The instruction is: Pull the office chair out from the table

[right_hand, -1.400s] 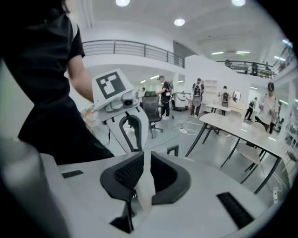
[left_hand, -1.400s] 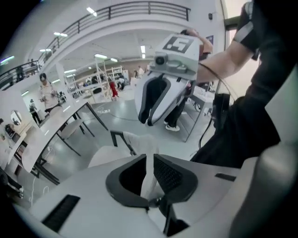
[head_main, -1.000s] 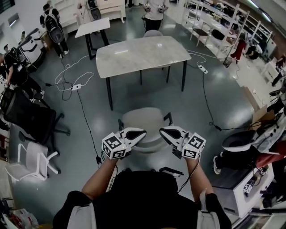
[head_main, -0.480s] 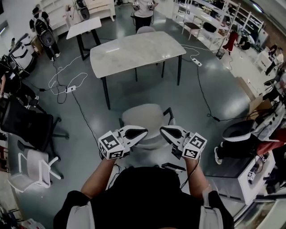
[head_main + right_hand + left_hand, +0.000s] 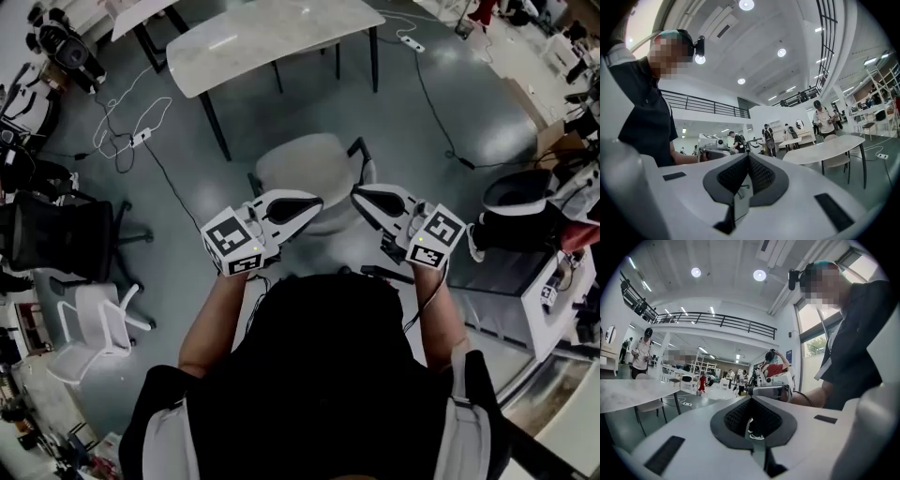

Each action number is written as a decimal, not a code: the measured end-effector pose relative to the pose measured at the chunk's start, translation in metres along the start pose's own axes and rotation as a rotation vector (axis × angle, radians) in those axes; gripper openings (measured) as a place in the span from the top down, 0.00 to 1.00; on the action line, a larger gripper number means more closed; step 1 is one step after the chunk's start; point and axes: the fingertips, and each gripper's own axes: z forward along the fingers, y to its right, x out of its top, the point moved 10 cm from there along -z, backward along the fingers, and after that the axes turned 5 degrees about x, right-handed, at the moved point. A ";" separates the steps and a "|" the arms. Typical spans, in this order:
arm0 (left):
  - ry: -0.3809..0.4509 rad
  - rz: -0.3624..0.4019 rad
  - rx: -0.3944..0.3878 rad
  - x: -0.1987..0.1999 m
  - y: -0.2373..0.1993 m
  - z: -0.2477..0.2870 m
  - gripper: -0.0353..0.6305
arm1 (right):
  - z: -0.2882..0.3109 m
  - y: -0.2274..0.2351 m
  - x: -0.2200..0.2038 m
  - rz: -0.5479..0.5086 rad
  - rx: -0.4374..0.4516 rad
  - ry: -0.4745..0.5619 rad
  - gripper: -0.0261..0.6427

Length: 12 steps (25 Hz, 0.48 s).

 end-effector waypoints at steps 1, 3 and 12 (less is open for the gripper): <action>0.000 -0.007 0.004 0.002 0.002 -0.001 0.93 | 0.000 -0.003 0.001 -0.002 0.002 -0.001 0.93; -0.012 -0.029 0.015 0.002 0.011 -0.005 0.93 | -0.002 -0.012 0.000 -0.007 0.001 -0.012 0.93; -0.045 -0.040 -0.006 -0.008 0.033 0.011 0.93 | -0.024 -0.014 0.000 -0.017 -0.044 -0.008 0.93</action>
